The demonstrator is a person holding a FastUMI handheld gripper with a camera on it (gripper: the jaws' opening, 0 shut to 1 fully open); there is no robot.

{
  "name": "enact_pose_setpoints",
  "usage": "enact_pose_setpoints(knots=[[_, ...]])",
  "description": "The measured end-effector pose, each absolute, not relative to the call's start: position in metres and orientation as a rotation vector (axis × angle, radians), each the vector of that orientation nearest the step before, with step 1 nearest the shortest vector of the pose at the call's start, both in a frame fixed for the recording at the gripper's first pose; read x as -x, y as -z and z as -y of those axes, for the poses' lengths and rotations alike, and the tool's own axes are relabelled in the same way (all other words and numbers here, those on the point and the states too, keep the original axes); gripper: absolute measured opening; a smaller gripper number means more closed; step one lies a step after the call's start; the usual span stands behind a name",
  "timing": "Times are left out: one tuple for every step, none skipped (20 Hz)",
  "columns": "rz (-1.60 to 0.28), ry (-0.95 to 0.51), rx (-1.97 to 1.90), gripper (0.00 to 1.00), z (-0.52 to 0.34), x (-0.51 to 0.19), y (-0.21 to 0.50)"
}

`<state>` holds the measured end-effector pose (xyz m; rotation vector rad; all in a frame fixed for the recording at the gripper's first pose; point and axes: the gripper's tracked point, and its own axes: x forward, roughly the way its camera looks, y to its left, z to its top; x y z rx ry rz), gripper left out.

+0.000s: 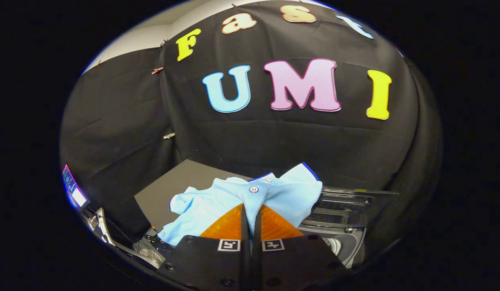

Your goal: Put the clothes into the washing machine and then close the washing machine lid.

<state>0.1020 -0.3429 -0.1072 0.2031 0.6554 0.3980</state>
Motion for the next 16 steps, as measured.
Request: enact_pose_setpoints(knots=[[-0.664,-0.374,-0.212,0.05,0.359,-0.102,0.108],[-0.677,-0.347,-0.222,0.05,0.377,-0.101,0.112],[-0.686,-0.32,-0.233,0.05,0.393,-0.101,0.116],[-0.693,-0.297,-0.238,0.05,0.408,-0.102,0.119],[-0.7,-0.277,-0.237,0.05,0.421,-0.101,0.124],[-0.703,-0.267,-0.237,0.05,0.43,-0.102,0.128],[-0.711,-0.255,-0.242,0.05,0.439,-0.102,0.132],[-0.729,-0.246,-0.247,0.05,0.445,-0.103,0.136],[-0.746,-0.241,-0.256,0.05,0.449,-0.103,0.138],[-0.747,-0.236,-0.266,0.05,0.452,-0.106,0.138],[-0.743,-0.238,-0.265,0.05,0.454,-0.109,0.136],[-0.737,-0.236,-0.251,0.05,0.457,-0.11,0.138],[-0.739,-0.232,-0.238,0.05,0.461,-0.11,0.145],[-0.751,-0.23,-0.228,0.05,0.461,-0.11,0.154],[-0.757,-0.223,-0.22,0.05,0.463,-0.111,0.164],[-0.767,-0.216,-0.209,0.05,0.465,-0.11,0.174]])
